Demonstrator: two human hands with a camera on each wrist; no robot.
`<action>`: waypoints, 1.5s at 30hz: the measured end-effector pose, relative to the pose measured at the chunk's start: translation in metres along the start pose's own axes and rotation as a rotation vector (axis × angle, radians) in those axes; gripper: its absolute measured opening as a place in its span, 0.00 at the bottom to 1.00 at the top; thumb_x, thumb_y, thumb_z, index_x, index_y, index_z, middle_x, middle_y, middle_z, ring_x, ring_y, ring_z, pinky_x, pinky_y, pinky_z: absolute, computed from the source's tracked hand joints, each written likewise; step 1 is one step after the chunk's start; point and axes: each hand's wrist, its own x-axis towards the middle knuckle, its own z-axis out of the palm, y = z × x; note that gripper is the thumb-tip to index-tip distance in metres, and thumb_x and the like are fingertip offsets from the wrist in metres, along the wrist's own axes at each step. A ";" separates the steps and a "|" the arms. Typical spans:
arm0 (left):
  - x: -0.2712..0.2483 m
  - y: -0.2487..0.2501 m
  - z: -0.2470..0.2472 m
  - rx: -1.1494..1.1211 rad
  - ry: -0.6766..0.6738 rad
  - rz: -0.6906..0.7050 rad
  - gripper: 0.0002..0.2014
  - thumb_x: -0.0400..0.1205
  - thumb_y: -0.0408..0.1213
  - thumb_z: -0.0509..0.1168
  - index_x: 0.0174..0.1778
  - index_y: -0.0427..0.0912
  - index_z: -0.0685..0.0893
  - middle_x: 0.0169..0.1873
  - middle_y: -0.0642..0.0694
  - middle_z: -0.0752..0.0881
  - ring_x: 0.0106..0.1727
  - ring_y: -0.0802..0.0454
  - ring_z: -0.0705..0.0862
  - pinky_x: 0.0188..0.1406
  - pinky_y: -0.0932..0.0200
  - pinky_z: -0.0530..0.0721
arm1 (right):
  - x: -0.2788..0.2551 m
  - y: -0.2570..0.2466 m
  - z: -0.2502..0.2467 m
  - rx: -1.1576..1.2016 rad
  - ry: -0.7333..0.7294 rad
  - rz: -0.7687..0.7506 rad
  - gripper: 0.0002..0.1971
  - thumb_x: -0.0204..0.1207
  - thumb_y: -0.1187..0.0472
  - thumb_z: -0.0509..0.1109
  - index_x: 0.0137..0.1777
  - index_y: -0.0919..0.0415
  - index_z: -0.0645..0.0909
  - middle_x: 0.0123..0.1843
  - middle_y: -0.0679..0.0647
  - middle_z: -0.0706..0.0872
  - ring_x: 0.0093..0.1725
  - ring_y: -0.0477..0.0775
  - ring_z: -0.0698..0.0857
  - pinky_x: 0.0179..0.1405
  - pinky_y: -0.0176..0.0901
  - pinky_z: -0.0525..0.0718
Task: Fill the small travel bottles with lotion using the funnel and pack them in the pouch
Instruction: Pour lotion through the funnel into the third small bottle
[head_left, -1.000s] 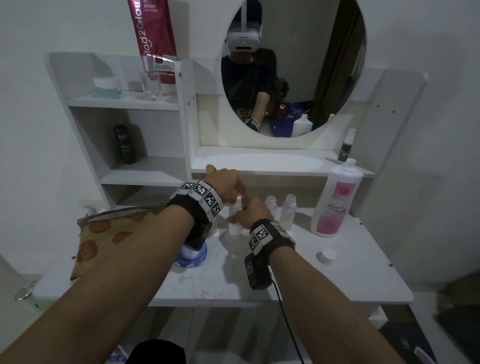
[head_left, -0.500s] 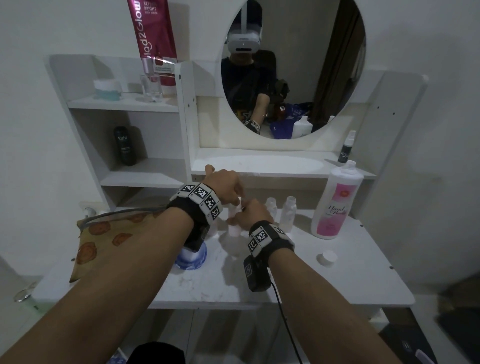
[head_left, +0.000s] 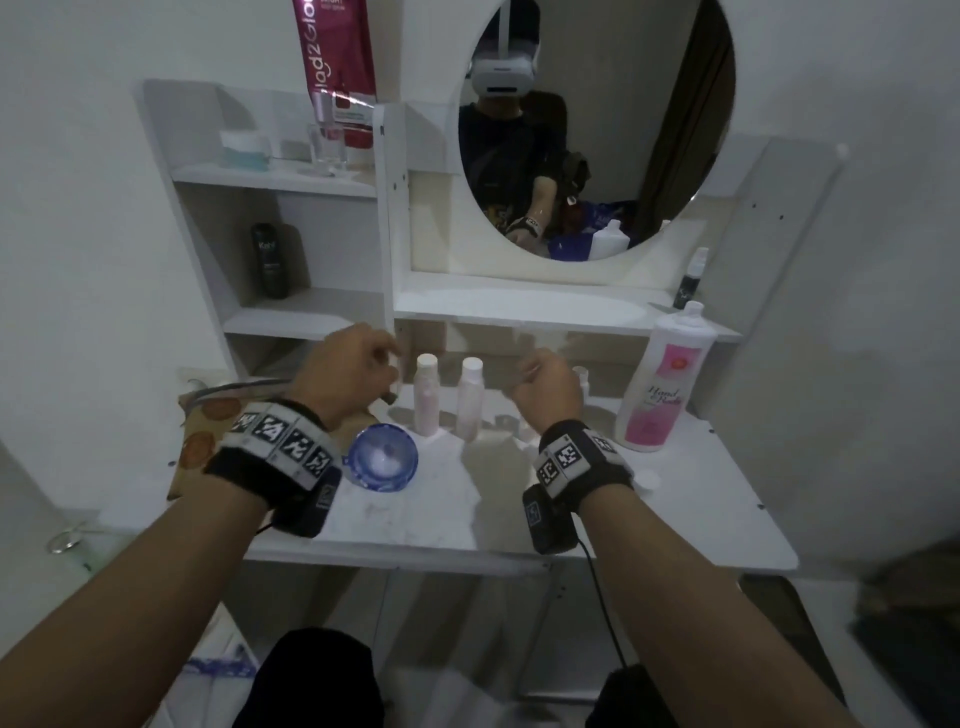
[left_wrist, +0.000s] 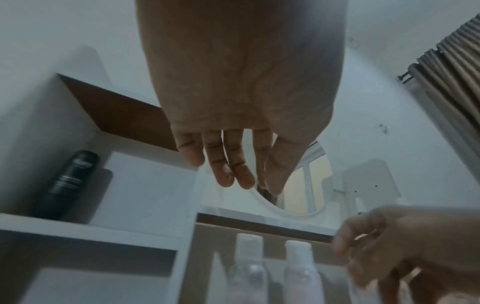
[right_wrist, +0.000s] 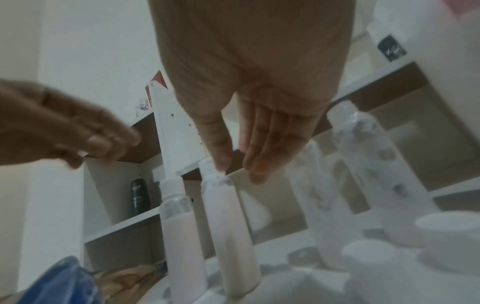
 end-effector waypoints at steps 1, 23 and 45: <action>-0.009 -0.009 -0.002 0.017 -0.017 -0.041 0.08 0.78 0.35 0.68 0.49 0.49 0.89 0.40 0.52 0.83 0.45 0.49 0.84 0.46 0.58 0.77 | -0.002 0.003 -0.006 -0.025 0.064 0.001 0.12 0.73 0.66 0.74 0.55 0.57 0.80 0.48 0.54 0.86 0.47 0.55 0.84 0.45 0.41 0.79; -0.061 -0.059 0.047 0.101 -0.457 -0.186 0.10 0.74 0.46 0.70 0.30 0.45 0.84 0.31 0.48 0.86 0.35 0.50 0.82 0.35 0.58 0.74 | 0.008 0.016 0.010 -0.128 -0.101 0.189 0.12 0.69 0.50 0.70 0.47 0.57 0.82 0.45 0.55 0.87 0.47 0.60 0.86 0.49 0.47 0.82; -0.006 0.046 -0.010 -0.653 -0.431 -0.071 0.04 0.71 0.37 0.67 0.37 0.45 0.86 0.32 0.49 0.87 0.36 0.55 0.82 0.27 0.63 0.71 | 0.006 0.018 0.006 -0.104 -0.210 0.160 0.25 0.67 0.48 0.75 0.66 0.51 0.83 0.48 0.55 0.90 0.47 0.60 0.90 0.52 0.59 0.89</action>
